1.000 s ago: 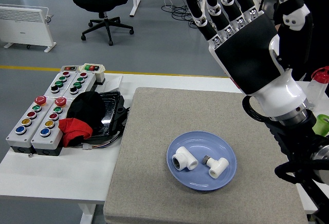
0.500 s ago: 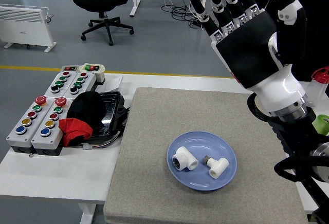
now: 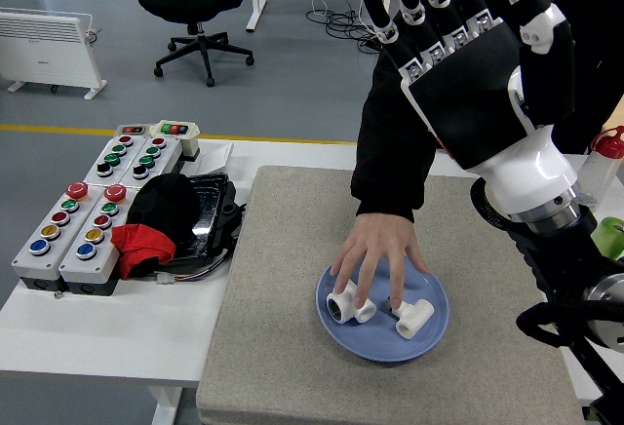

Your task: Pick pipe place plate twice

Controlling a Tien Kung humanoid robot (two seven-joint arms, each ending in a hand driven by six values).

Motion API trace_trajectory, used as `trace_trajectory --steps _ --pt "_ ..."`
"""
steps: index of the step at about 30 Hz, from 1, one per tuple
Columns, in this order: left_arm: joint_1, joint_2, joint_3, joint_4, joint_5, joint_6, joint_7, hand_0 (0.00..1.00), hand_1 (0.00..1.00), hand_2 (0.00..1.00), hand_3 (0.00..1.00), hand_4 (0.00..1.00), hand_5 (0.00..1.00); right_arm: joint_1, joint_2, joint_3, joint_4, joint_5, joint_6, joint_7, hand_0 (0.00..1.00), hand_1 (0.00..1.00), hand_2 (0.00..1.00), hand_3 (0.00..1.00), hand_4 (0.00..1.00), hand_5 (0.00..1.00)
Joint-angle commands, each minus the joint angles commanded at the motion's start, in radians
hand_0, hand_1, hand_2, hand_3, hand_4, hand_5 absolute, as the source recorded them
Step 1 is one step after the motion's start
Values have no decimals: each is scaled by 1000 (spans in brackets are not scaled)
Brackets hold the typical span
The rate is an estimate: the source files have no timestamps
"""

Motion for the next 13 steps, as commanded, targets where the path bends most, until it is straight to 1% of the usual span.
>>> trace_trajectory --steps 1,3,4,6,7,8,9,10,12,13 --pt "0 0 0 0 -1 0 0 714 739 704 648 395 998 -1 0 0 0 -8 -3 3 804 720 699 745 481 484" --pt "1 0 0 0 0 1 0 714 739 704 648 395 998 -1 2 2 0 -54 -33 13 804 720 699 745 481 484" --pt "0 0 0 0 1 0 0 714 739 704 647 396 998 -3 0 6 0 -90 -56 24 783 608 524 726 486 462" --pt "0 -1 -1 0 2 -1 0 714 739 704 647 396 998 -8 -7 7 0 -152 -105 49 783 608 524 726 486 462" --pt "1 -1 -2 0 3 -1 0 714 739 704 647 396 998 -14 -10 5 0 -164 -134 58 783 608 524 726 486 462" --pt "1 -1 -3 0 5 -1 0 714 739 704 647 396 998 -17 -12 4 0 -165 -153 61 783 608 524 726 486 462" --pt "1 -1 -4 0 5 -1 0 714 739 704 647 396 998 -18 -12 3 0 -165 -157 62 783 608 524 726 486 462" --pt "2 -1 -3 0 5 -2 0 714 739 704 648 396 998 -27 -13 3 0 -173 -188 64 789 659 614 729 490 454" --pt "3 -2 -5 0 7 -2 0 714 739 704 648 396 998 -53 -21 4 0 -184 -248 69 789 659 614 729 490 454" --pt "3 -1 -4 0 7 -1 0 714 739 704 648 396 998 -66 -25 5 0 -187 -264 72 789 659 614 729 490 454"
